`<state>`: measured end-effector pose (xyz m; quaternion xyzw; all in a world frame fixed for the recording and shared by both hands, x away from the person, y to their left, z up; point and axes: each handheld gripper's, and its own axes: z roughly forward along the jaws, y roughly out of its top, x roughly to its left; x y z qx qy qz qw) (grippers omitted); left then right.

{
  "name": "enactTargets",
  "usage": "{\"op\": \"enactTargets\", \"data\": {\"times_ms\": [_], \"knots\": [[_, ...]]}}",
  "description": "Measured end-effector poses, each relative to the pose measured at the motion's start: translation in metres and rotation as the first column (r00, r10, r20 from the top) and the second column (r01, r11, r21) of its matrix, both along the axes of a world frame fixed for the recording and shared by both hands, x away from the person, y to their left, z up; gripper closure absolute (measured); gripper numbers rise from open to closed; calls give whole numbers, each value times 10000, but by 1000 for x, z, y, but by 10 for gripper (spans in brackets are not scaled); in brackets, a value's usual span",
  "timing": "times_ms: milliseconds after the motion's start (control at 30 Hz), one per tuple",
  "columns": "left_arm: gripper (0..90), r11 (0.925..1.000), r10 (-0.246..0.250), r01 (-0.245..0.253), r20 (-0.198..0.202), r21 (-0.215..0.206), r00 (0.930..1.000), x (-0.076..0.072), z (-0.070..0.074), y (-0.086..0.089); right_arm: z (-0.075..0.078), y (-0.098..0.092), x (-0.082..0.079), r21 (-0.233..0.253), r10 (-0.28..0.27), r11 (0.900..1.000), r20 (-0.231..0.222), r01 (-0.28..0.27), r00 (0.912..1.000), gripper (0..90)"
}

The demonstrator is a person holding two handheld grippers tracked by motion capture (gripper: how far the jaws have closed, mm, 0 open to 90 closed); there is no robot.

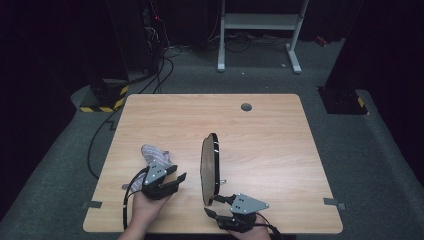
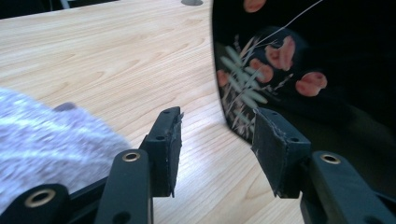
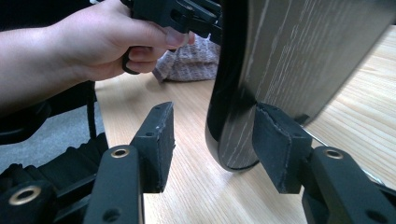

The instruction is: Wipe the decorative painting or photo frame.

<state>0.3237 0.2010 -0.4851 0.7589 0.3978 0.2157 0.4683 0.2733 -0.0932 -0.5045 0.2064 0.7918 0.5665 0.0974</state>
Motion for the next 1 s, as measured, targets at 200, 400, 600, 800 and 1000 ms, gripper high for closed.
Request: {"op": "enactTargets", "data": {"times_ms": [200, 400, 600, 800, 1000], "knots": [[522, 9998, 193, -193, -29, -7, 9998, -7, 0, 11, -2, 10, 5, -82, 424, 9991, -83, -424, 9991, 471], [521, 9990, 437, -437, -83, -80, 9990, -10, 0, 20, -3, 19, 8, -185, 756, 9969, -138, -759, 9970, 462], [520, 9982, 594, -594, -71, -44, 9982, -14, 0, 26, -4, 26, 10, -227, 915, 9955, -185, -919, 9956, 458], [515, 9964, 825, -827, 91, 198, 9965, -18, 1, 31, -4, 32, 14, -248, 1013, 9945, -203, -1018, 9946, 456], [509, 9950, 993, -994, 193, 45, 9949, -18, 4, 39, 0, 22, 17, -694, 652, 9955, 186, -638, 9977, 471]]}}
